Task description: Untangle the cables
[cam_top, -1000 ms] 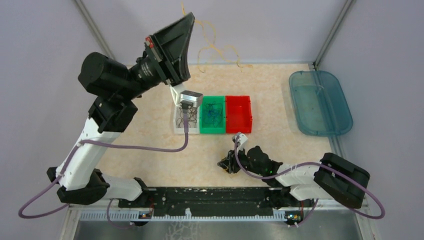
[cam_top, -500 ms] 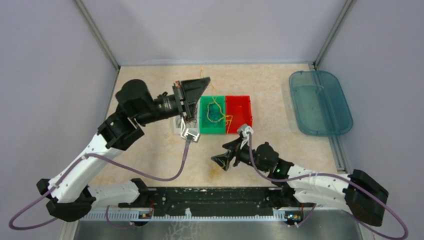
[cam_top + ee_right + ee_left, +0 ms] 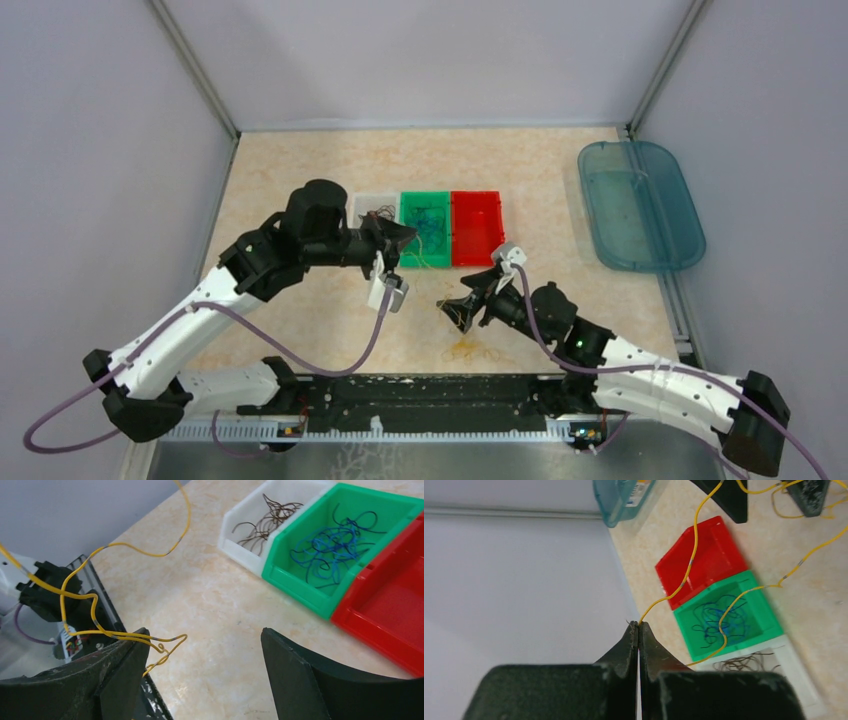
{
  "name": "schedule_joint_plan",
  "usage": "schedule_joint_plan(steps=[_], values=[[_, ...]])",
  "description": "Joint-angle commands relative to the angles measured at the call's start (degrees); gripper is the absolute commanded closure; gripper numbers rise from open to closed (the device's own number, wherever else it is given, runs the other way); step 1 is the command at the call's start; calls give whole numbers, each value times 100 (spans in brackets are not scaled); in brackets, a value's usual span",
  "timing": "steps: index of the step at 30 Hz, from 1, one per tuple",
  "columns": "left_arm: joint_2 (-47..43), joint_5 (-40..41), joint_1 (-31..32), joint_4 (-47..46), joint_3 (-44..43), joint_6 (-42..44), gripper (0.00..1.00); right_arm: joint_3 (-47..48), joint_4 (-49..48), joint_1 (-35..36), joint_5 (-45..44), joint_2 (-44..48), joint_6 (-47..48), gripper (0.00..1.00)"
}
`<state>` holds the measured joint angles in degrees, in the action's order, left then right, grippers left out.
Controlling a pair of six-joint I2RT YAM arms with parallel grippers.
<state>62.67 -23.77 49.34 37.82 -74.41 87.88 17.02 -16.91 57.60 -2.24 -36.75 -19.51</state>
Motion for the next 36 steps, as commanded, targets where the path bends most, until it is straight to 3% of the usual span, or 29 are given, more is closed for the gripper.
schedule_joint_plan(steps=[1, 6, 12, 19, 27, 31, 36], values=[[150, -203, -15, 58, 113, -1035, 100, 359, 511, 45, -761, 228, 98, 17], [479, 376, -13, -909, 36, -1611, 100, 148, 524, 40, -626, 409, 145, 15], [654, 1350, -24, -2536, 62, -1204, 100, -614, 77, 41, -313, 685, -39, 14], [1146, 1509, -21, -2973, -471, -1425, 100, -995, 497, 40, -590, 1088, -513, 16], [1509, 1160, 12, -3408, -557, -1866, 100, -1199, 768, 40, -673, 1745, -685, 16], [1597, 1234, 6, -4662, 91, -2155, 100, -1184, 976, 45, -726, 2275, -693, 18], [1982, 1420, 7, -5482, 271, -2609, 100, -1214, 1314, 40, -789, 3058, -728, 21]])
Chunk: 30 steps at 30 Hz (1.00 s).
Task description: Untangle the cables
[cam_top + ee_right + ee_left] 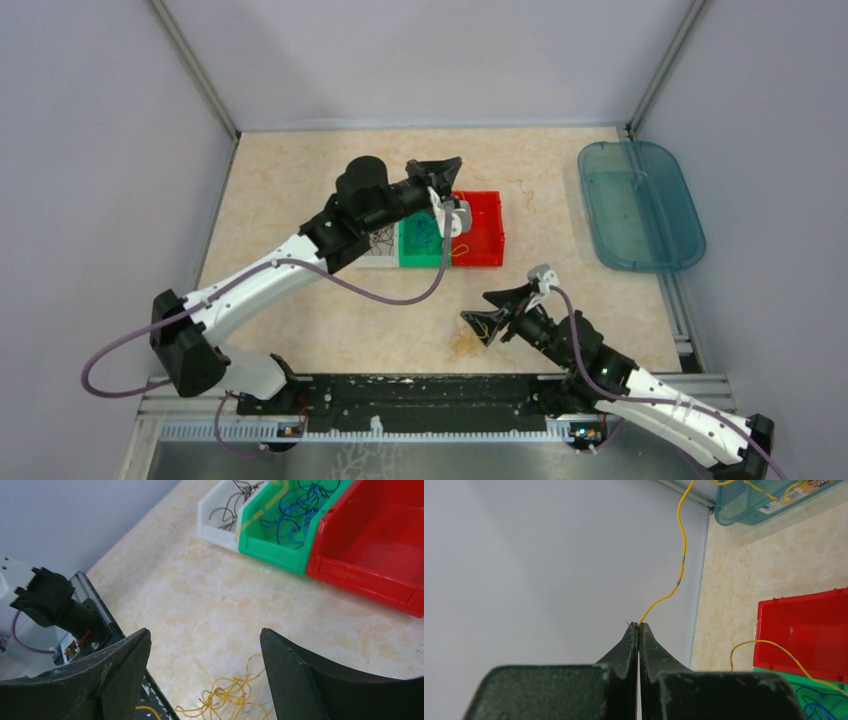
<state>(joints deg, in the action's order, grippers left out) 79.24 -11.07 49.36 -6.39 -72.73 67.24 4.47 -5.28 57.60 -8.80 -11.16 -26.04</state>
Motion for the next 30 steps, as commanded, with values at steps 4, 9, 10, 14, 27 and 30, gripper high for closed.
schedule_joint_plan(steps=[4, 9, 10, 14, 27, 30], values=[[759, 597, -3, -1191, 86, -400, 100, 140, 737, 40, -458, 802, -133, 25], [1045, 806, -149, -1680, 99, -723, 100, 249, 1005, 45, -559, 823, -62, 27], [1071, 748, -193, -1779, 107, -940, 100, 268, 1006, 41, -561, 803, -43, 27], [1244, 642, -243, -1734, 230, -1071, 100, 387, 961, 43, -540, 618, 31, 28], [1731, 1153, -665, -1693, 841, 971, 100, 478, 961, 41, -469, 543, 31, 28], [1639, 994, -654, -1570, 937, 1325, 100, 435, 911, 45, -474, 553, -28, 28]])
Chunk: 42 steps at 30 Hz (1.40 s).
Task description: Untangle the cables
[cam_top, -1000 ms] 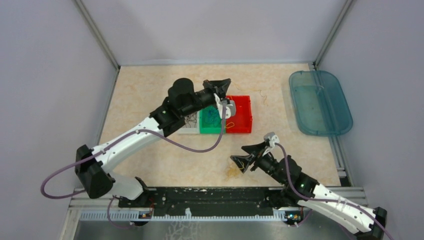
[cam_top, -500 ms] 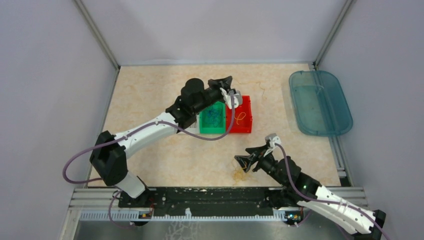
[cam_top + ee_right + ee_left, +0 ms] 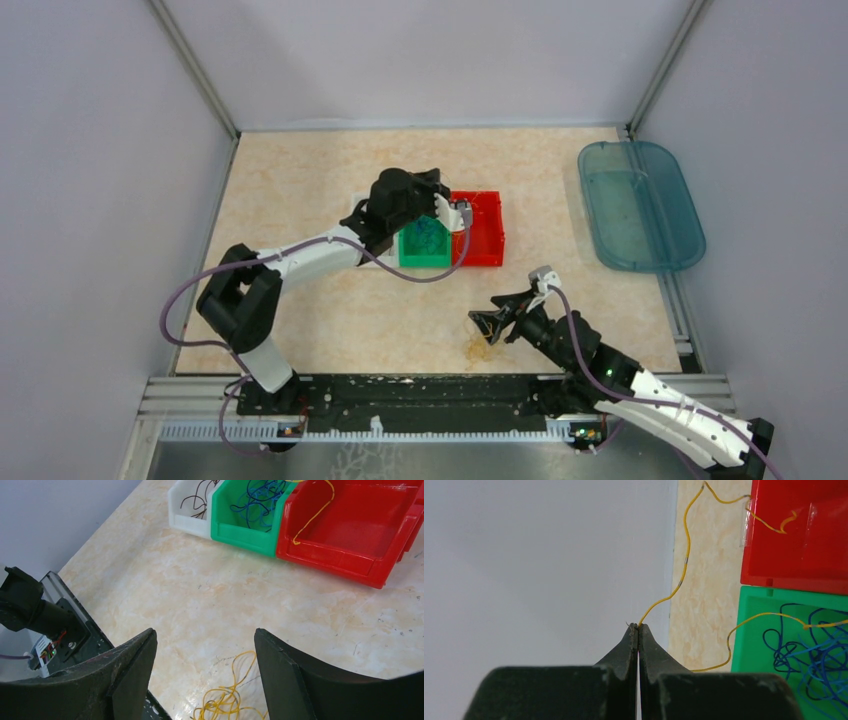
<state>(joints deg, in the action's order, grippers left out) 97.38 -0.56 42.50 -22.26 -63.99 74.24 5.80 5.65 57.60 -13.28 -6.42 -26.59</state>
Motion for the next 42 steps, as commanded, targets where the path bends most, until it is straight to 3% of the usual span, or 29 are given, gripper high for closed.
schedule_joint_plan(steps=[1, 6, 9, 19, 27, 42], values=[[-202, -106, 38, 65, 99, 776, 100, 291, -194, 42, -26, 79, 1, 28], [-146, -245, 109, 489, 25, 1324, 100, 263, -233, 41, -81, 75, -89, 29], [42, -269, 228, 1099, -380, 1278, 100, 272, -220, 41, -200, 38, -117, 29], [871, -251, 640, 1815, -1683, 1231, 100, 215, -347, 41, -542, -223, -284, 29], [1279, -415, 818, 1369, -1920, 865, 100, 200, -256, 42, -667, -208, -429, 29], [1629, -435, 1125, 908, -2200, 1214, 100, 64, 38, 45, -712, 76, -640, 30]])
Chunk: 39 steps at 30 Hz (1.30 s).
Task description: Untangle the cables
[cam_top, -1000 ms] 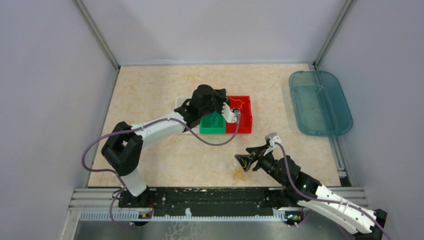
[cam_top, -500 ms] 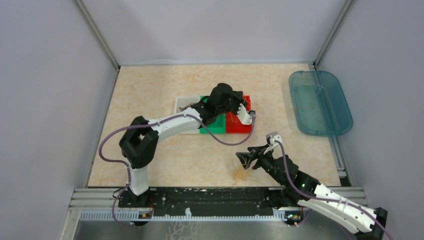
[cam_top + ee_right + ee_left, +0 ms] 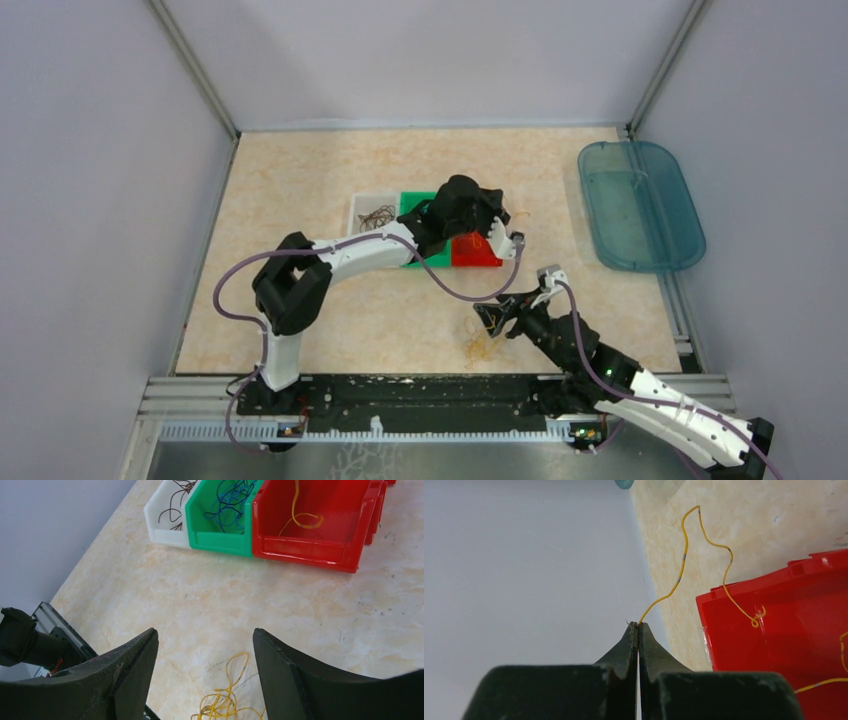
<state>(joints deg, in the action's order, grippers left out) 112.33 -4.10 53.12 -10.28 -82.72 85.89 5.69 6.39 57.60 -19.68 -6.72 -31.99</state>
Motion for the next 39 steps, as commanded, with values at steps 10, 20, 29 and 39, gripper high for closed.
schedule_joint_plan(steps=[10, 20, 29, 39], values=[[176, 42, 47, -58, -275, -25, 100, 19, -2, 45, -44, 151, -143, 30], [35, 344, -534, 622, 506, 427, 100, -16, 101, 40, -70, 198, -208, 30], [-90, -376, -594, 577, 416, 198, 61, 2, 270, 41, -47, 206, -287, 30], [-309, -2015, -793, 3174, -1373, -1332, 0, 55, -14, 43, -84, -200, -151, 28]])
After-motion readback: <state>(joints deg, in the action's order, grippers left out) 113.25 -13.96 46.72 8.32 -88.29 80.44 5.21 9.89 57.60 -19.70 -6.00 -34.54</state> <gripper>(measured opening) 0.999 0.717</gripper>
